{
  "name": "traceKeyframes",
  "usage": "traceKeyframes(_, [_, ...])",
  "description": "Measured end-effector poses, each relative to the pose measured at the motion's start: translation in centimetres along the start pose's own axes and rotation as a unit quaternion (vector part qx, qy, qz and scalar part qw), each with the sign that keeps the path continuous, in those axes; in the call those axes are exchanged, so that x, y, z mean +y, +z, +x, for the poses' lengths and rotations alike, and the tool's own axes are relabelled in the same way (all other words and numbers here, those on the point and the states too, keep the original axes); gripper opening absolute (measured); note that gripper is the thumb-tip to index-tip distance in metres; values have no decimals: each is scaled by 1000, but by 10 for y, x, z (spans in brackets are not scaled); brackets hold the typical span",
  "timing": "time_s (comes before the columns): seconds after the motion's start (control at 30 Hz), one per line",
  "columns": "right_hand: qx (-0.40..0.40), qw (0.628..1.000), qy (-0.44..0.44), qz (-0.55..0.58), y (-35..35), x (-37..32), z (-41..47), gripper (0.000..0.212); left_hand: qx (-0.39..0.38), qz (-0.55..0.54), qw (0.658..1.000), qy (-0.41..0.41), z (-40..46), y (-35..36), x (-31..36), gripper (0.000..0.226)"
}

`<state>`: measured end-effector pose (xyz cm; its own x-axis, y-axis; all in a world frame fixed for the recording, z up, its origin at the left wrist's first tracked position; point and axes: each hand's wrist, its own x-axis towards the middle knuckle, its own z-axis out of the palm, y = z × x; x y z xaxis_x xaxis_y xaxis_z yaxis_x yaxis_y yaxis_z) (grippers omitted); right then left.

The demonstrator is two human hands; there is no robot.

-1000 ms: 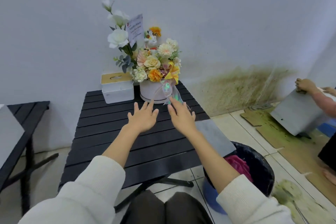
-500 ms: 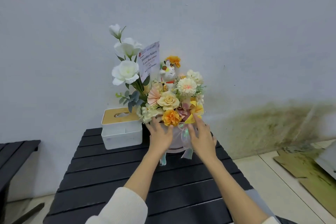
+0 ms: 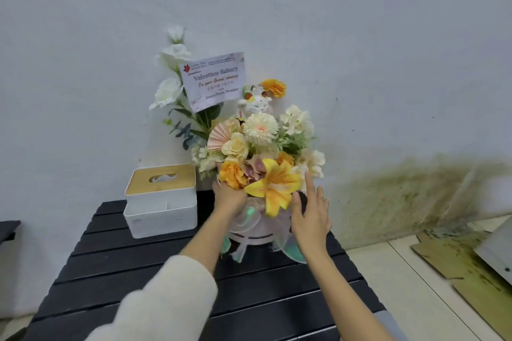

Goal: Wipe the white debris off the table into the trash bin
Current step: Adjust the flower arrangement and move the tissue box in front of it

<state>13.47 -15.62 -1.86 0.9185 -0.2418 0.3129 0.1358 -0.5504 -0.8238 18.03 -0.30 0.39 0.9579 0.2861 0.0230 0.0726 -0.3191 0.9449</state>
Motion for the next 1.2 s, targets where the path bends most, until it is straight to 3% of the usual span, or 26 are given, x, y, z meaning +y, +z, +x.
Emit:
traceKeyframes(0.07, [8,999,-6,32,-4,1,-2,62,-91,-8,996,24,5,-22,2,37])
traceKeyframes(0.1, [8,999,-4,44,-5,1,-3,70,-100,8,995,16,8,-29,3,35])
traceKeyframes(0.2, [-11,996,24,85,-5,1,-4,93,-2,143,990,-14,12,-34,3,50])
traceKeyframes(0.4, [-78,966,72,234,24,1,6,108,12,32,998,-49,-8,-1,-9,56])
traceKeyframes(0.53, [-75,937,106,326,47,10,21,96,25,41,999,-24,0,9,-15,61])
traceKeyframes(0.7, [-48,915,176,361,64,10,49,69,49,38,998,7,11,18,-20,58])
traceKeyframes(0.8, [-36,913,201,354,68,9,59,51,37,23,999,3,18,22,-21,70])
traceKeyframes(0.97, [-55,910,187,366,65,5,67,47,-16,44,999,-24,31,16,-15,98])
traceKeyframes(1.2, [-82,903,194,374,61,7,67,52,-10,-5,1000,-22,16,14,-20,93])
